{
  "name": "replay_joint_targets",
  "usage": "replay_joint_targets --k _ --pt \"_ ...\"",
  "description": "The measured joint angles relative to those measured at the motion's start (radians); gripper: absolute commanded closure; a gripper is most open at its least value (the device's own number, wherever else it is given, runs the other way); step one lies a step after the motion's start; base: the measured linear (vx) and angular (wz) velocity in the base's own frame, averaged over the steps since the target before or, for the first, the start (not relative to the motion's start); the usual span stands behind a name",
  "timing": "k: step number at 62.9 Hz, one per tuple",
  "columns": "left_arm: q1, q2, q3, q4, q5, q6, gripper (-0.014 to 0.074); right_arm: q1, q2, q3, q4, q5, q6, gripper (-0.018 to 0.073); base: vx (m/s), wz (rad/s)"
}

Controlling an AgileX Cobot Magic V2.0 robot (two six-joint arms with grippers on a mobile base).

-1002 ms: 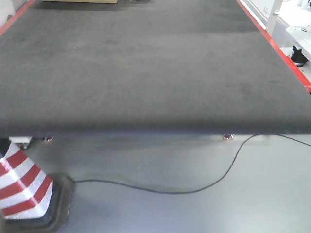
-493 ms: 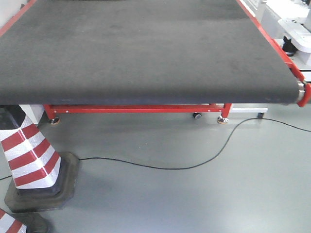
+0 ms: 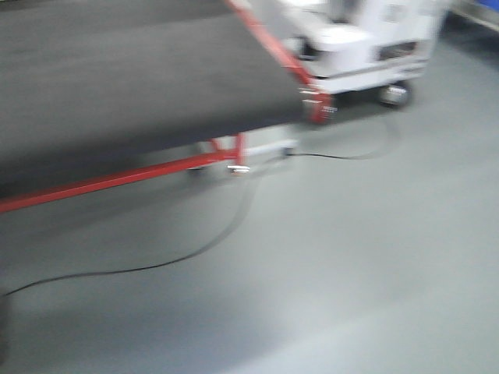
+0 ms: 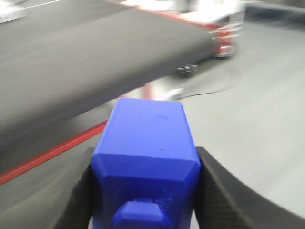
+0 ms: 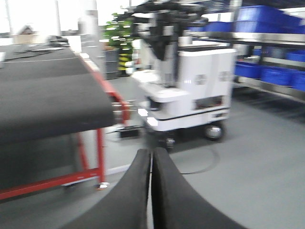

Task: Pour parts from conveyor to right shelf
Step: 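Drive away from the conveyor holding the block in the left gripper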

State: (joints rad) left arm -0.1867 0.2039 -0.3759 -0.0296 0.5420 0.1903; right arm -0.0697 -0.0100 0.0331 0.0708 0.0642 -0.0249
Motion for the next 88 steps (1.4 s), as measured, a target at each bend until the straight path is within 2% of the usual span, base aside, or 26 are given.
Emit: replay_joint_targets --k 25,62,88 --pt "0.000 0.000 0.000 -0.001 0.000 0.000 0.0603 0.000 0.000 0.000 0.000 -0.001 0.000 0.0568 -0.19 -1.07" --pt "0.000 0.000 0.000 -0.001 0.000 0.000 0.0603 0.000 0.000 0.000 0.000 -0.001 0.000 0.0568 -0.19 -0.79" --pt "0.000 0.000 0.000 -0.001 0.000 0.000 0.0603 0.000 0.000 0.000 0.000 -0.001 0.000 0.0568 0.00 -0.77"
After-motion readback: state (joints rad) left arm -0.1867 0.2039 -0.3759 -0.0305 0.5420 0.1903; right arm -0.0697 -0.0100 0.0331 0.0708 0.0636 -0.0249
